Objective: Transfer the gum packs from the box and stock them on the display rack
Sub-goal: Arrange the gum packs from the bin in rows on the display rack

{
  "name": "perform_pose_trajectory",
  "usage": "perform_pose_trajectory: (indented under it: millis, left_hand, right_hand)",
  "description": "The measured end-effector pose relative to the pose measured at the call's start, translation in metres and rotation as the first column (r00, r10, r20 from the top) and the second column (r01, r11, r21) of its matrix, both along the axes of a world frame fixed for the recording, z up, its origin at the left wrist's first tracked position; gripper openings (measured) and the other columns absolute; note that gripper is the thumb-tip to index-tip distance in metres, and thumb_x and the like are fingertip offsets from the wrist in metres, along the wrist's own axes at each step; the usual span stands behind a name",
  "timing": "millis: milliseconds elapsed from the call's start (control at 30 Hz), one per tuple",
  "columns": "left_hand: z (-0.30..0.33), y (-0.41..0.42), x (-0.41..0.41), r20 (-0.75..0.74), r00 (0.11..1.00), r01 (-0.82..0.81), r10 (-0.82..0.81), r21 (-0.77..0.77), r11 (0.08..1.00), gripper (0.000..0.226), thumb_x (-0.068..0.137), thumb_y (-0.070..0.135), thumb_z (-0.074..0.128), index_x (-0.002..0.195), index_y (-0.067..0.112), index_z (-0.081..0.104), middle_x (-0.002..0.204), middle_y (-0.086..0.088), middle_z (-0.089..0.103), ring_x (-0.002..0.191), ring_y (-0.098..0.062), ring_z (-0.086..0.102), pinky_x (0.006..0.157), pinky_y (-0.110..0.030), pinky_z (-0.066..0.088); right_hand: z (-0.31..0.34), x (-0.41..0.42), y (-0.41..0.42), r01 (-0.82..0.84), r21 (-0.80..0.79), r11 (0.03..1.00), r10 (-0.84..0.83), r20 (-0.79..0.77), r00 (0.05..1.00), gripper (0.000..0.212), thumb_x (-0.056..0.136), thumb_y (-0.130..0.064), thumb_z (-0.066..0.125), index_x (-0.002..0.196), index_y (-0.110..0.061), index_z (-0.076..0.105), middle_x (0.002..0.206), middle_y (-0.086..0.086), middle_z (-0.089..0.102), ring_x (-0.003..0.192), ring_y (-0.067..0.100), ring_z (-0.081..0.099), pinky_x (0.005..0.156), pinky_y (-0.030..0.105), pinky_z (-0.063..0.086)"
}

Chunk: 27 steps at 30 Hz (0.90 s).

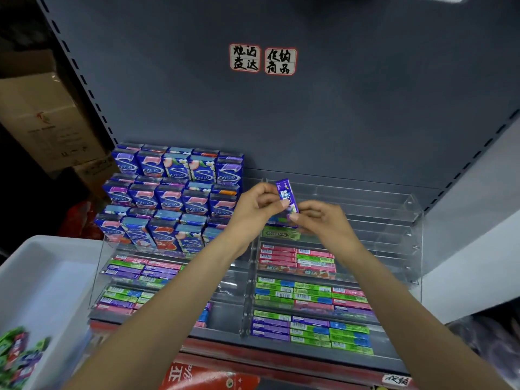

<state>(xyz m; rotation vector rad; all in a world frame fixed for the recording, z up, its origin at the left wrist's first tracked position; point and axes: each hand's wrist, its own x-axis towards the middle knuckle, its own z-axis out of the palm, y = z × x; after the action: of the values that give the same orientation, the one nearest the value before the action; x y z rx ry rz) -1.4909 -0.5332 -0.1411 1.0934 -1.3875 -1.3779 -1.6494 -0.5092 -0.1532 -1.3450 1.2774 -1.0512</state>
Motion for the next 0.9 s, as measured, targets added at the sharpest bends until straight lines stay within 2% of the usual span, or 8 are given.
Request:
perform_pose_trajectory:
  millis: [100,200,300,367,467,600,700,900]
  left_hand:
    - [-0.004,-0.002,-0.007,0.038,0.999,-0.007,0.008,-0.018,1.0,0.014,0.087,0.008,0.065,0.097,0.014,0.058,0.092,-0.001,0.07,0.081,-0.005,0.066,0.078,-0.018,0.049]
    - [-0.012,-0.005,0.0,0.372,0.928,0.05,-0.017,-0.078,0.996,0.024,0.089,0.016,0.064,0.112,0.013,0.06,0.104,0.0,0.069,0.09,-0.015,0.066,0.082,-0.021,0.049]
    - [-0.02,-0.005,0.011,0.747,0.664,0.177,-0.039,-0.106,0.978,0.036,0.091,0.026,0.061,0.125,0.018,0.058,0.126,-0.001,0.06,0.107,-0.017,0.06,0.089,-0.028,0.049]
    - [-0.02,-0.001,0.013,0.879,0.477,0.272,-0.001,-0.146,0.951,0.04,0.091,0.033,0.059,0.129,0.024,0.055,0.132,0.002,0.055,0.111,-0.017,0.057,0.09,-0.037,0.05]
    - [-0.023,0.002,0.012,0.959,0.278,0.383,0.05,-0.158,0.91,0.049,0.092,0.037,0.056,0.139,0.03,0.043,0.146,0.007,0.04,0.124,-0.016,0.049,0.092,-0.037,0.05]
    - [-0.031,0.003,0.012,0.987,0.082,0.465,0.136,-0.159,0.871,0.052,0.097,0.024,0.049,0.146,0.029,0.031,0.151,0.005,0.031,0.132,-0.021,0.036,0.09,-0.039,0.05]
    - [-0.038,0.003,0.012,0.979,0.038,0.485,0.2,-0.193,0.853,0.059,0.095,0.009,0.052,0.146,0.028,0.029,0.151,0.002,0.031,0.129,-0.023,0.039,0.084,-0.04,0.052]
    - [-0.044,0.003,0.015,0.97,0.072,0.491,0.233,-0.238,0.838,0.062,0.092,0.006,0.054,0.145,0.028,0.032,0.149,0.003,0.034,0.126,-0.023,0.041,0.084,-0.039,0.052]
  right_hand:
    - [0.001,-0.009,-0.001,0.103,-0.035,0.994,-0.102,0.017,0.995,0.012,0.083,-0.009,0.067,0.093,-0.016,0.068,0.087,0.002,0.07,0.079,0.014,0.066,0.07,0.02,0.056]
    - [-0.005,-0.03,-0.002,0.241,-0.05,0.969,-0.246,-0.177,0.953,0.012,0.083,-0.013,0.068,0.095,-0.014,0.067,0.084,0.0,0.068,0.072,0.012,0.065,0.063,0.016,0.053]
    - [-0.013,-0.049,-0.002,0.279,-0.1,0.955,-0.292,-0.466,0.835,0.016,0.083,-0.016,0.069,0.099,-0.013,0.068,0.091,0.003,0.07,0.076,0.014,0.065,0.073,0.025,0.052]
    - [-0.018,-0.051,0.0,0.244,-0.113,0.963,-0.263,-0.582,0.77,0.02,0.084,-0.016,0.068,0.104,-0.009,0.068,0.098,0.007,0.07,0.079,0.012,0.06,0.074,0.022,0.047]
    - [-0.022,-0.051,0.003,0.182,-0.144,0.973,-0.232,-0.653,0.721,0.023,0.086,-0.013,0.065,0.107,-0.005,0.067,0.1,0.01,0.069,0.079,0.012,0.058,0.075,0.018,0.046]
    - [-0.028,-0.053,0.003,0.156,-0.185,0.97,-0.241,-0.718,0.653,0.021,0.089,-0.014,0.062,0.109,-0.007,0.066,0.094,0.01,0.069,0.077,0.02,0.064,0.074,0.028,0.054]
    - [-0.032,-0.052,0.001,0.155,-0.231,0.96,-0.278,-0.745,0.607,0.021,0.09,-0.015,0.061,0.11,-0.008,0.066,0.092,0.009,0.068,0.075,0.019,0.062,0.074,0.03,0.055]
    - [-0.033,-0.042,0.002,0.082,-0.279,0.957,-0.277,-0.792,0.544,0.023,0.092,-0.015,0.057,0.113,-0.008,0.065,0.104,0.011,0.064,0.082,0.021,0.062,0.077,0.029,0.054]
